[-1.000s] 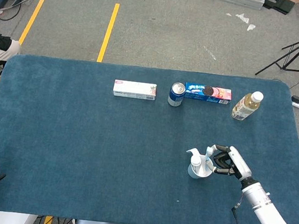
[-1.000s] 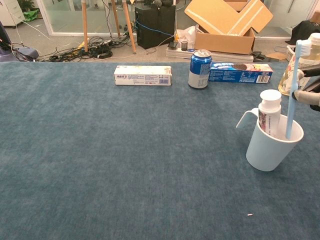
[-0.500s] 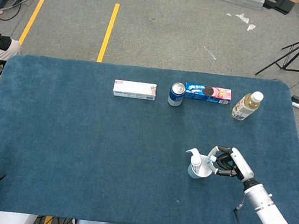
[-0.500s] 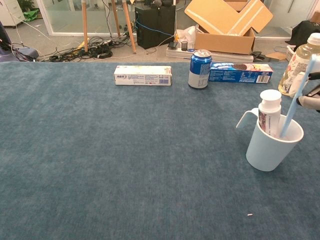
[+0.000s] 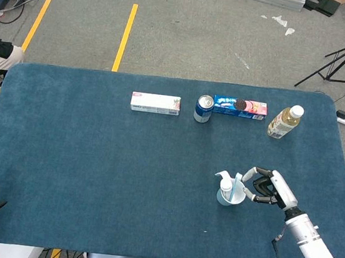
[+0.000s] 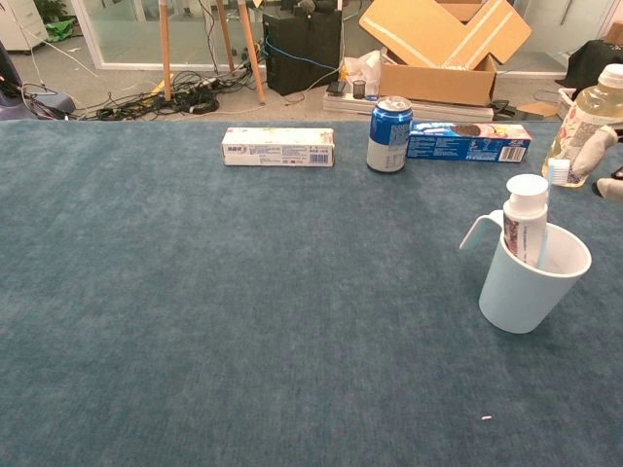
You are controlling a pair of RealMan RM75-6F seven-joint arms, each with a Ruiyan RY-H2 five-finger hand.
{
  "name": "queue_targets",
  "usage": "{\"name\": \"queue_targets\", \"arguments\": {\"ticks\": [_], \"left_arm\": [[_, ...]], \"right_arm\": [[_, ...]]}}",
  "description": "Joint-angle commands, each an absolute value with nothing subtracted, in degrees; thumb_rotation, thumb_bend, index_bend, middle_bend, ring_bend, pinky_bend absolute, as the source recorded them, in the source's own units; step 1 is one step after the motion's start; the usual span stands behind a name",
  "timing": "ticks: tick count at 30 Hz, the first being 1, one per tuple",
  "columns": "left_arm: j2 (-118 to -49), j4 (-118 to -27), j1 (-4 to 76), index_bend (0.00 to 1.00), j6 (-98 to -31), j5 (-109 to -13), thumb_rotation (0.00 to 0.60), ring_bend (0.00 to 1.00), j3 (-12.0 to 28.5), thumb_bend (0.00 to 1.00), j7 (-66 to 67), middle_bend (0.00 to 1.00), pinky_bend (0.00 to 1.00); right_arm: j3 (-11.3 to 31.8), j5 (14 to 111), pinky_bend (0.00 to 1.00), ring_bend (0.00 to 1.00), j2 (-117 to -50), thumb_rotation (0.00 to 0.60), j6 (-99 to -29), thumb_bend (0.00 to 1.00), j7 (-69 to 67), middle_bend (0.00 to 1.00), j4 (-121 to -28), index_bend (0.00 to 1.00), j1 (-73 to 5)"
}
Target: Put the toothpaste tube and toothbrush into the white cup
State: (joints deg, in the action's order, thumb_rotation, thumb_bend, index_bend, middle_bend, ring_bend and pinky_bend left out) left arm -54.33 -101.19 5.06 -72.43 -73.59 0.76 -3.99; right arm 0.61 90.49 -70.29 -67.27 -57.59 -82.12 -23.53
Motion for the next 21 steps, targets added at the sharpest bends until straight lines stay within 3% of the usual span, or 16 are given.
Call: {"name": "queue_targets", "arguments": {"ticks": [1, 8, 14, 17, 21], "left_arm": [[-54.2, -101.5, 5.0, 0.62, -72.7, -73.9, 0.6, 0.12, 0.7, 0.0, -3.8, 0.15, 0.19], [-53.8, -102.7, 4.8, 0.62, -73.4, -74.8, 0.6, 0.12, 0.4, 0.0, -3.1, 0.15, 0.19], [-53.3, -103.7, 4.6, 0.62, -73.9, -75.3, 0.6, 0.12, 0.3, 0.0, -3.0, 0.15, 0.19], [-53.2, -104.0, 4.5, 0.62, -74.2, -75.7, 0.6, 0.12, 0.3, 0.0, -3.4, 0.15, 0.19], [-52.9, -104.3, 4.4, 0.58, -74.5, -76.3, 0.6, 0.12, 0.2, 0.0, -4.0, 0.15, 0.19]], "right_arm": [[1.0, 91.1, 1.0, 1.0, -68.6, 0.6, -71.3, 0.2, -52.3, 1.0, -84.4, 0.52, -21.7], [1.5, 91.9, 1.0, 0.98, -64.6, 0.6, -79.3, 0.2, -37.5, 1.0, -89.9, 0.5, -17.6], [1.2, 92.1, 0.99, 0.86, -62.6, 0.6, -83.8, 0.2, -22.3, 0.96, -92.5, 0.5, -14.2], [1.3, 91.5, 0.91, 0.74, -63.3, 0.6, -85.4, 0.2, -12.7, 0.8, -92.4, 0.5, -12.6], [2.0, 90.5, 0.67, 0.51, -66.0, 0.6, -88.2, 0.2, 0.9, 0.52, -90.8, 0.49, -10.6]]}}
